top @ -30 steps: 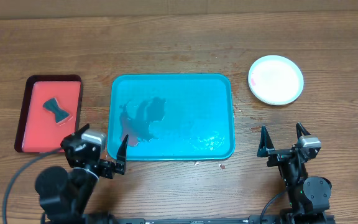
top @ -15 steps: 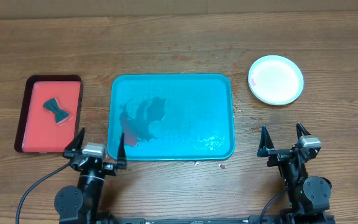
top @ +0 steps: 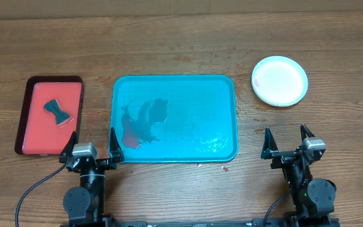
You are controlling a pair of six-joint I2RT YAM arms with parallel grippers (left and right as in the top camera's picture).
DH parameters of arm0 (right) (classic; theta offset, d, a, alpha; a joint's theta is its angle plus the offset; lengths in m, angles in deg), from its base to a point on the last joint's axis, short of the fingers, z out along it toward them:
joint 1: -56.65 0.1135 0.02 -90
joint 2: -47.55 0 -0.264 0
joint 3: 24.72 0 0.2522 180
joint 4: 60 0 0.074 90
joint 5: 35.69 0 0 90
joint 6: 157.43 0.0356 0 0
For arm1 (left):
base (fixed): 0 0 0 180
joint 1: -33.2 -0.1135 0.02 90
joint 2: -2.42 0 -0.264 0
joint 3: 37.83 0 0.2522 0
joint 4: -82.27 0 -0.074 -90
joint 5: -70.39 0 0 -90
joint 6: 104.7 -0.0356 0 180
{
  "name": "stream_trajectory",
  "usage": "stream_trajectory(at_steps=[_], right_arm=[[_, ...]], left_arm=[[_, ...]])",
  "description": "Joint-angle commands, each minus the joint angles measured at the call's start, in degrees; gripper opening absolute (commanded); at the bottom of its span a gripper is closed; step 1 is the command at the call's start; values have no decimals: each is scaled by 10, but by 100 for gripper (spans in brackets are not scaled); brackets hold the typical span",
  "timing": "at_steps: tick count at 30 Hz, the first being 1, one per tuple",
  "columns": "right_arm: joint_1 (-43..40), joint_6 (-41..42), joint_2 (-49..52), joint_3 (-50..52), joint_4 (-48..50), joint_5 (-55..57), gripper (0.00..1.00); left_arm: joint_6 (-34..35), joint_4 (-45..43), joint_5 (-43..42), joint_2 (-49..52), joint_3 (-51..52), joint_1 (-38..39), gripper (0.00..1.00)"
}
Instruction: Clean dirty plates on tray and stack at the side
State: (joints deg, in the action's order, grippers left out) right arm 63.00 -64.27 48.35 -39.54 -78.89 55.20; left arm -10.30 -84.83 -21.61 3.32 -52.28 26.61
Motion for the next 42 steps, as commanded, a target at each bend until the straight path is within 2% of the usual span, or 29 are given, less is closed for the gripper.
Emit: stream_trajectory(at_steps=[1,4,16,27,32,42], right_arm=[[-3,-2,-6,6,4,5,100],[-3,-2,-6,6,4,5,100],[-3,-2,-6,6,4,5,100],[-3,-2,-6,6,4,5,100],[-3,-2,-6,6,4,5,100],[-3,-2,-6,6,4,5,100]], left_arm=[[25,5,41,-7,4,13,100],[25,46,69,-7,4,30,100],[-31,53,34,-7,4,36,100],[-32,54,19,-7,4,38,100],[-53,54,19,-7,4,47,100],[-40,53,20,-7,4,47,100]])
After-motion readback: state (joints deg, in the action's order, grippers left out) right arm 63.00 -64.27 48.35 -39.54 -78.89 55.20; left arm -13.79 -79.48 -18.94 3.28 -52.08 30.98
